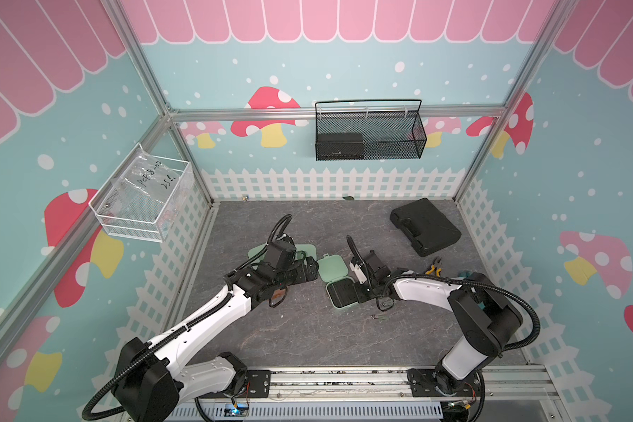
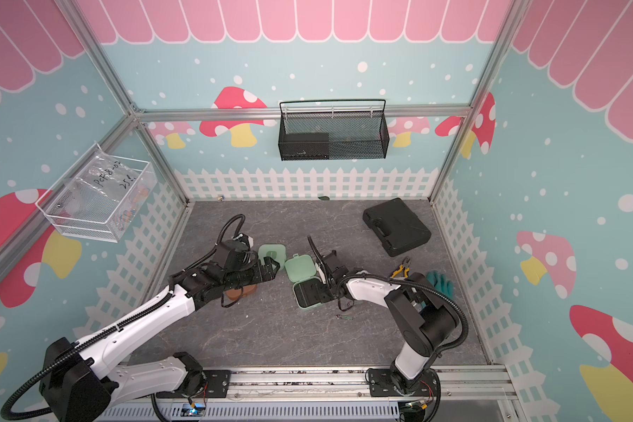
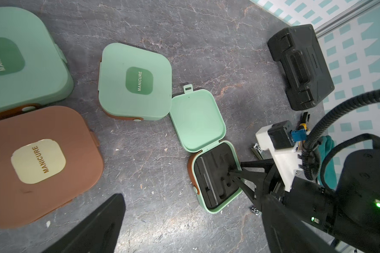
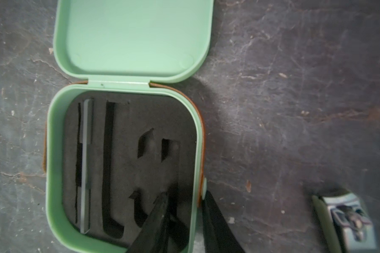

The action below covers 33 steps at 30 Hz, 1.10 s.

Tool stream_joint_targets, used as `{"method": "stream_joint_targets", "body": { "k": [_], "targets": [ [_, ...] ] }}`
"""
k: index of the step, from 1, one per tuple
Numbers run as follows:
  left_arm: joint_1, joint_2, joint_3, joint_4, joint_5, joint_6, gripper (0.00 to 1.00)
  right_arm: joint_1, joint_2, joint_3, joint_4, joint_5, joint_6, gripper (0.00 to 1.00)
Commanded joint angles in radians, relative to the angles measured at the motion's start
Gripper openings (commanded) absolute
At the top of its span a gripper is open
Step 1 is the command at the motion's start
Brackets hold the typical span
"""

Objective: Organize nail clipper sets
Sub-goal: Place the storage box in the storage box, then pick up the nail clipper from the center of the board.

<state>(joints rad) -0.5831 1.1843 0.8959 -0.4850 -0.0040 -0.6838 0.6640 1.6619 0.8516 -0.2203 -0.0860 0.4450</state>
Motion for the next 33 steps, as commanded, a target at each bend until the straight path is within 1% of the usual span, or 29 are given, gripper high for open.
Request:
{"method": "stream_joint_targets", "body": {
  "k": [1,6,9,14,18,22,27,33],
  "targets": [
    [0.007,-0.012,-0.011,-0.024,-0.011,0.012,1.0,0.009,-0.005,0.028,-0.146,0.022,0.012,0.36],
    [0.015,-0.007,-0.018,-0.033,0.002,0.003,1.0,0.009,-0.078,0.129,-0.255,0.074,-0.028,0.43],
    [0.016,-0.004,-0.023,-0.031,0.013,0.003,1.0,0.006,-0.126,0.157,-0.313,0.113,-0.056,0.47],
    [0.016,-0.018,-0.028,-0.033,0.024,0.01,1.0,-0.035,-0.154,0.144,-0.377,0.167,-0.143,0.53],
    [0.017,-0.025,-0.034,-0.037,0.03,0.008,1.0,-0.091,-0.12,0.122,-0.39,0.159,-0.234,0.56],
    [0.016,-0.023,-0.039,-0.034,0.04,0.0,0.99,-0.142,-0.076,0.116,-0.383,0.148,-0.301,0.57],
    [0.016,-0.022,-0.046,-0.035,0.045,-0.003,0.97,-0.185,-0.027,0.13,-0.36,0.115,-0.32,0.58],
    [0.016,-0.02,-0.048,-0.035,0.047,0.001,0.97,-0.196,0.025,0.144,-0.368,0.091,-0.328,0.53]
  ]
}}
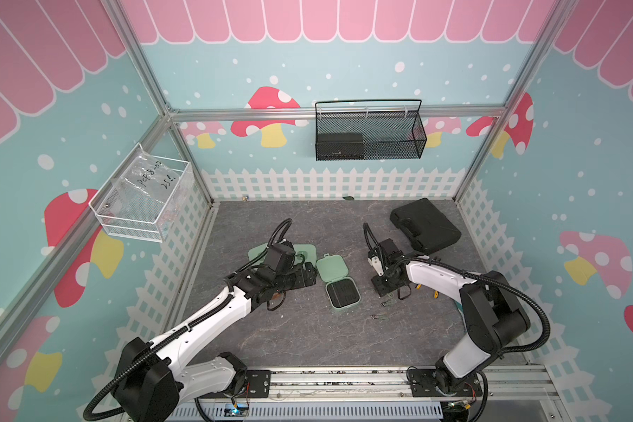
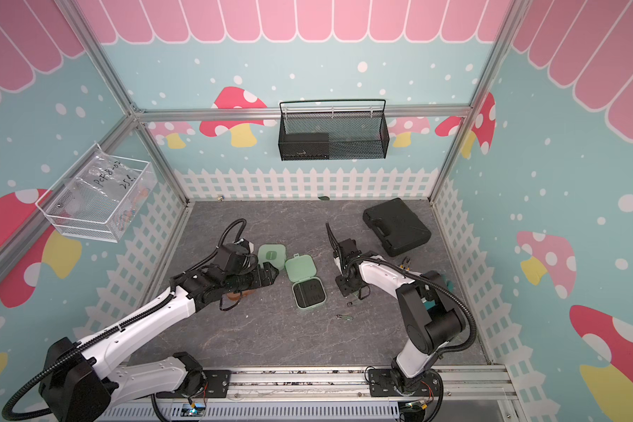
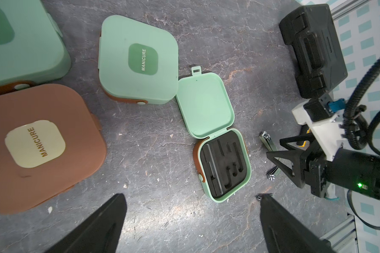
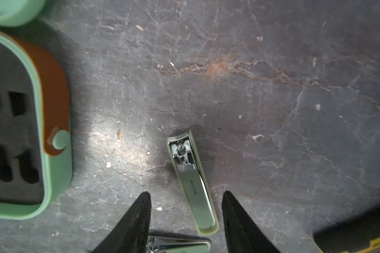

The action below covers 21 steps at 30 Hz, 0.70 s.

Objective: Organize nail clipper sets
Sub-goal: Pick up the nail clipper from the center of the board.

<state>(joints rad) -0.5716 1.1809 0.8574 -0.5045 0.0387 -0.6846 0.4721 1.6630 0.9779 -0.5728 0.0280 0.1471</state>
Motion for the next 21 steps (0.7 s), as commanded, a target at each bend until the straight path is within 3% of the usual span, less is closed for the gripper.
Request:
{"method": "stream_joint_targets", "body": {
  "k": [1,9,14,19,21],
  "targets": [
    [0.004,-0.017,-0.009,-0.016,0.003,0.004,0.97,-0.004,0.028,0.016,-0.018,-0.026,-0.031,0.52],
    [0.006,0.003,-0.009,-0.006,0.007,0.008,0.96,-0.018,0.065,0.017,-0.03,-0.016,-0.029,0.45],
    [0.006,0.008,-0.014,0.0,0.015,0.007,0.96,-0.029,0.085,0.021,-0.038,-0.025,-0.03,0.31],
    [0.006,0.006,-0.018,0.002,0.014,0.005,0.95,-0.03,0.085,0.025,-0.039,-0.035,-0.029,0.1],
    [0.006,0.008,-0.022,0.007,0.016,0.002,0.95,-0.029,0.074,0.032,-0.04,-0.047,-0.023,0.06]
  ]
}}
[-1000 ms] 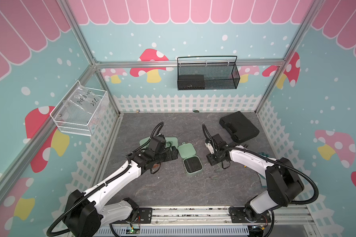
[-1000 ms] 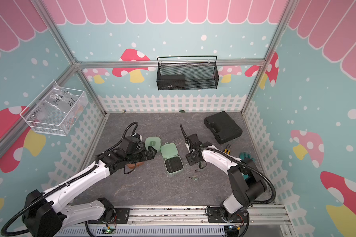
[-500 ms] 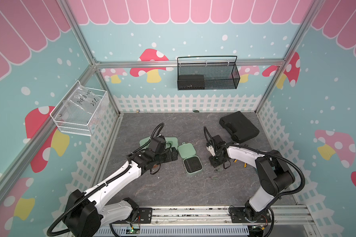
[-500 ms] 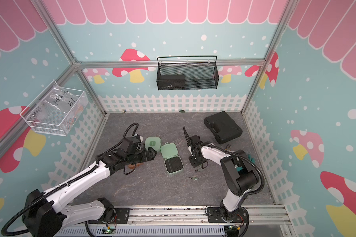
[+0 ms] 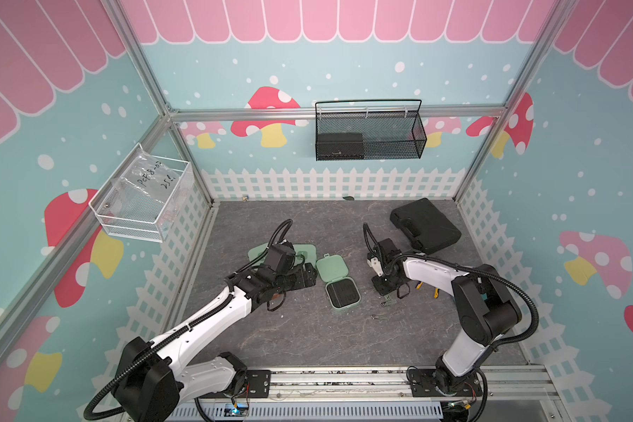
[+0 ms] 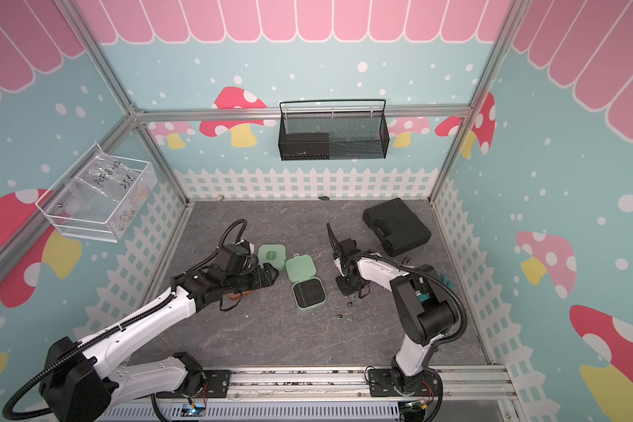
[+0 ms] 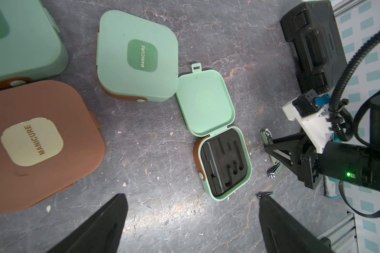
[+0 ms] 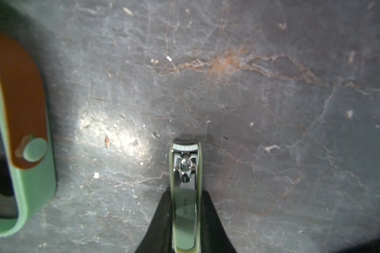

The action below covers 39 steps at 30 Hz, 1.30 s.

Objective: Organize nail clipper sets
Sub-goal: Pick up the nail clipper from the center of the board, then place the nail clipper in the storage box.

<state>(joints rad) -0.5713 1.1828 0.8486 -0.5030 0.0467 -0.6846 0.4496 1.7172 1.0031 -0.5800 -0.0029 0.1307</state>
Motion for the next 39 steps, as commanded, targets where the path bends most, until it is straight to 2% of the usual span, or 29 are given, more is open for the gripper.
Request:
{"method": "stream_joint_targets", "body": {
  "k": [1,7,10,17,28,39],
  "targets": [
    [0.005,0.007,-0.016,0.007,0.008,-0.001,0.95,-0.006,0.009,0.013,-0.034,-0.024,0.001,0.06],
    [0.006,0.024,-0.032,0.019,0.011,-0.035,0.93,0.033,-0.12,0.065,-0.042,-0.096,0.099,0.04],
    [0.005,0.032,-0.047,0.038,0.016,-0.055,0.92,0.07,-0.17,0.071,-0.015,-0.176,0.173,0.04],
    [0.005,0.052,-0.054,0.059,0.031,-0.063,0.92,0.181,-0.125,0.077,0.102,-0.299,0.323,0.02],
    [0.006,0.056,-0.06,0.063,0.036,-0.057,0.92,0.279,0.032,0.134,0.184,-0.291,0.44,0.0],
    [0.007,0.065,-0.057,0.06,0.042,-0.048,0.92,0.284,0.075,0.108,0.211,-0.227,0.466,0.0]
  ]
}}
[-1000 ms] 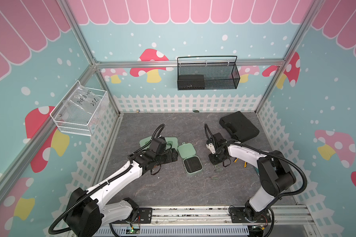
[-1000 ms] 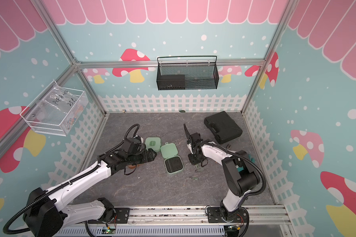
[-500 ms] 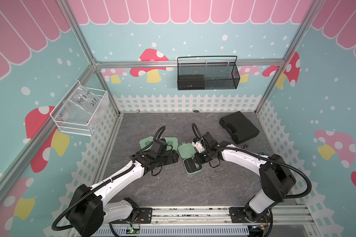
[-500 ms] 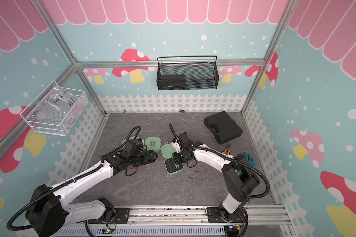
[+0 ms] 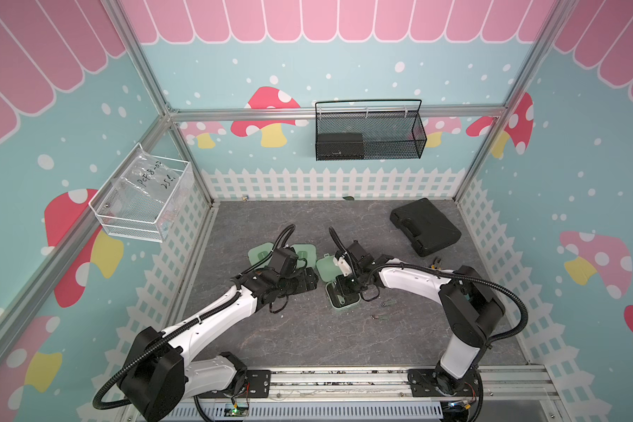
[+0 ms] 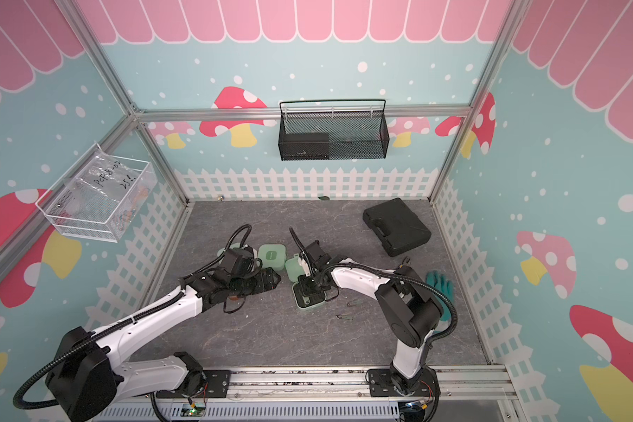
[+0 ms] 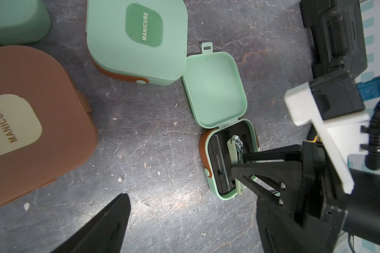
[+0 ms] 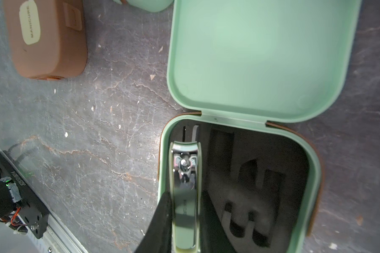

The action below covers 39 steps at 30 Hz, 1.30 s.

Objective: Organize nail clipper sets
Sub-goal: Place the nail clipper in the storage box.

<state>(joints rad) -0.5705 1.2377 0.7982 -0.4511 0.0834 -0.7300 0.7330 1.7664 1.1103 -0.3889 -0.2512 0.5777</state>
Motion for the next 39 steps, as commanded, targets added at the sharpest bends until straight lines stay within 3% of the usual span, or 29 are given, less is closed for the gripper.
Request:
{"method": "stream_joint_targets", "body": {
  "k": [1,32,39],
  "targets": [
    [0.006,0.011,-0.007,0.008,0.006,-0.002,0.92,0.0,0.032,-0.001,0.022,0.025,0.022,0.0],
    [0.008,0.034,0.004,-0.001,0.016,0.007,0.92,0.015,0.125,0.031,-0.095,0.233,0.018,0.0],
    [0.008,0.043,0.007,-0.005,0.016,0.012,0.92,0.032,0.214,0.028,-0.109,0.279,0.036,0.0]
  ]
}}
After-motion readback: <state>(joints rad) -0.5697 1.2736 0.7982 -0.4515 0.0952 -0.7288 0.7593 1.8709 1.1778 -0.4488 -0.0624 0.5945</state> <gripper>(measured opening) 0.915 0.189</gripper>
